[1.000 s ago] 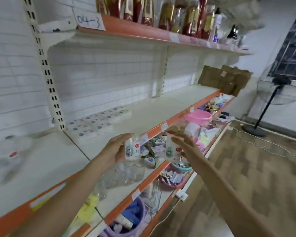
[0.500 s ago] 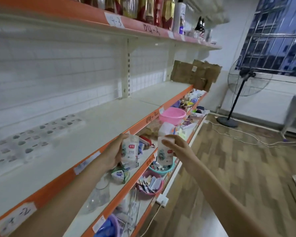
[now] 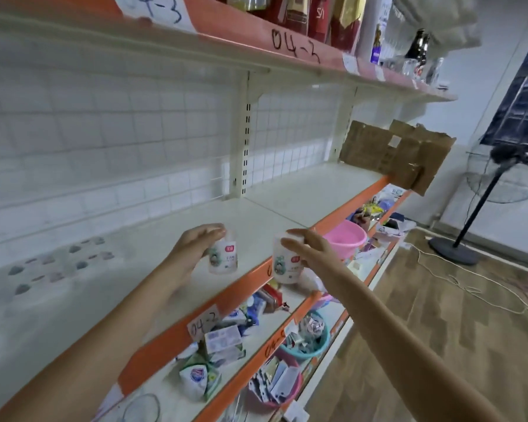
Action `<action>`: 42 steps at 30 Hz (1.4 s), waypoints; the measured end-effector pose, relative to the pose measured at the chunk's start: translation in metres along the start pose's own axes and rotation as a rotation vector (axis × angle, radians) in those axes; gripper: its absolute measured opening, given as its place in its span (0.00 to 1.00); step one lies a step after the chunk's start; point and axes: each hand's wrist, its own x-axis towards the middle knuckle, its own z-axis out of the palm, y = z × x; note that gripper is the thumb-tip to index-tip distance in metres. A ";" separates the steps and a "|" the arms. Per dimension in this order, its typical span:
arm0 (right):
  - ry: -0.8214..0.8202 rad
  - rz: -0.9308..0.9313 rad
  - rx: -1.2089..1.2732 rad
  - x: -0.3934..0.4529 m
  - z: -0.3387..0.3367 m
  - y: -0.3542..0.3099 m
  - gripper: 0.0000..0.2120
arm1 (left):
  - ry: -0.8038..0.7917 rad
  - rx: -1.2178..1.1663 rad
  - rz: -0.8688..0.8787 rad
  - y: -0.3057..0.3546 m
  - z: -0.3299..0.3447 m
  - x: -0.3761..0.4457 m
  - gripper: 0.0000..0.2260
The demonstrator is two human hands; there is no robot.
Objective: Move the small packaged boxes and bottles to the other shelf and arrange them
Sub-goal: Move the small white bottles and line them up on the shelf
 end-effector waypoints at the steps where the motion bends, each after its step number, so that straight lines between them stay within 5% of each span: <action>1: -0.025 -0.015 0.002 0.014 0.002 0.000 0.20 | 0.027 0.010 0.018 0.000 -0.006 0.010 0.11; 13: -0.458 -0.088 -0.007 0.210 0.072 -0.011 0.24 | 0.477 0.147 0.005 -0.003 -0.074 0.086 0.24; 17: -0.632 -0.095 0.006 0.252 0.101 -0.011 0.19 | 0.572 0.222 -0.013 -0.011 -0.080 0.101 0.15; 21: -0.740 -0.123 -0.031 0.286 0.128 0.000 0.21 | 0.660 0.202 -0.039 -0.018 -0.080 0.113 0.17; 42: -0.754 -0.142 -0.037 0.318 0.172 0.015 0.23 | 0.782 0.126 -0.077 -0.039 -0.090 0.148 0.17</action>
